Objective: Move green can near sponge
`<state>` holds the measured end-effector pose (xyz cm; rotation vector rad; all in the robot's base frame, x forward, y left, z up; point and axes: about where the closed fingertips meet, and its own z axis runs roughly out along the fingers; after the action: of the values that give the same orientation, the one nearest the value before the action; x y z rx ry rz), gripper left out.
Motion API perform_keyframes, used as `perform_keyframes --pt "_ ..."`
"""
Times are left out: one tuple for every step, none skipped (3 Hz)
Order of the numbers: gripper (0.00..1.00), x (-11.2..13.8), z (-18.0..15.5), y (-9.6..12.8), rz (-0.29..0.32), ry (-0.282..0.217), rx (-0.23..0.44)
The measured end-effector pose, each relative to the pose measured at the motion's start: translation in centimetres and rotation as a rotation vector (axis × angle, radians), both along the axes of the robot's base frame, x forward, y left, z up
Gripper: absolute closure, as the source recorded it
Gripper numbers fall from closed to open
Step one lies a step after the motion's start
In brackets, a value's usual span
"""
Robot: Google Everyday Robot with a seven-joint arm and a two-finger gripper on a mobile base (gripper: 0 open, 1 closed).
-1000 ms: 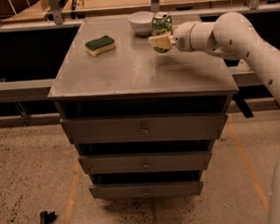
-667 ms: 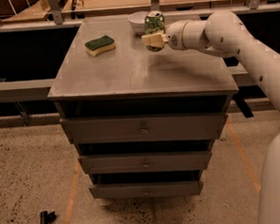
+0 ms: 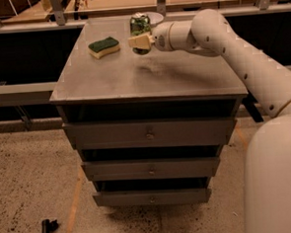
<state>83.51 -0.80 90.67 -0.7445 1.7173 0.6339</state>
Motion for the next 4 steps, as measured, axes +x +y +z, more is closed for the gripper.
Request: perform_keyframes --pt "1.00 -0.3 -0.8 4.0 0.064 0.009 0.019" --pt "0.81 0.4 -1.9 6.9 0.077 0.001 0.035" --pt "0.58 1.8 -2.1 8.9 0.066 -0.016 0.048" --pt "0.35 3.1 -1.8 10.1 0.054 -0.042 0.056"
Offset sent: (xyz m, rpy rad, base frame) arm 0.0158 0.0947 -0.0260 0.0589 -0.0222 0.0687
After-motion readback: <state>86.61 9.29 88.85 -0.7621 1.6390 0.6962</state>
